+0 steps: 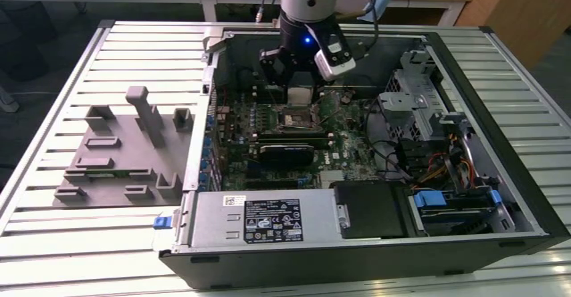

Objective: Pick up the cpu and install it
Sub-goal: 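Place the cpu into insertion slot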

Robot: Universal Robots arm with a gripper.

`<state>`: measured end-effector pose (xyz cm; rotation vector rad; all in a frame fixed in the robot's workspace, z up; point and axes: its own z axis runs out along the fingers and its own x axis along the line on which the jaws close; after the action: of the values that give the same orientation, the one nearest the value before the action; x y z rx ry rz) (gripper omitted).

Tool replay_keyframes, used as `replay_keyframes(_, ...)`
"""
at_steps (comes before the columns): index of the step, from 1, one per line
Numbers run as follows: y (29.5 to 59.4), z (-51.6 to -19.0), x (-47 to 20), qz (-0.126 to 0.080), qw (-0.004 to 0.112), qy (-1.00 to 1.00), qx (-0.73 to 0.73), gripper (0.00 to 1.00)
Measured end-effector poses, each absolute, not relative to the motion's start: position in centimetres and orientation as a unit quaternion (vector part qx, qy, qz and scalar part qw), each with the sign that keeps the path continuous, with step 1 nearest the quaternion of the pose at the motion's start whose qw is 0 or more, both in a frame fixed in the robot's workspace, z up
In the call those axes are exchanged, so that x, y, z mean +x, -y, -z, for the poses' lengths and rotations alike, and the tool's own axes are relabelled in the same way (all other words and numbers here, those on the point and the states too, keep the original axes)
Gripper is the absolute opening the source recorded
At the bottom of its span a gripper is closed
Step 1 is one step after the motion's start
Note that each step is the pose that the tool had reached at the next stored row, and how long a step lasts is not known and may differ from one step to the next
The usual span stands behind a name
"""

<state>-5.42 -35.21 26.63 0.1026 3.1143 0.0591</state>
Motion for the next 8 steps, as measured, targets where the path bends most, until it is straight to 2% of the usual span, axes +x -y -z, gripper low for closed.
replay_keyframes(8,35.21,-26.63,-5.42,-0.019,0.013,-0.998,0.051,0.54)
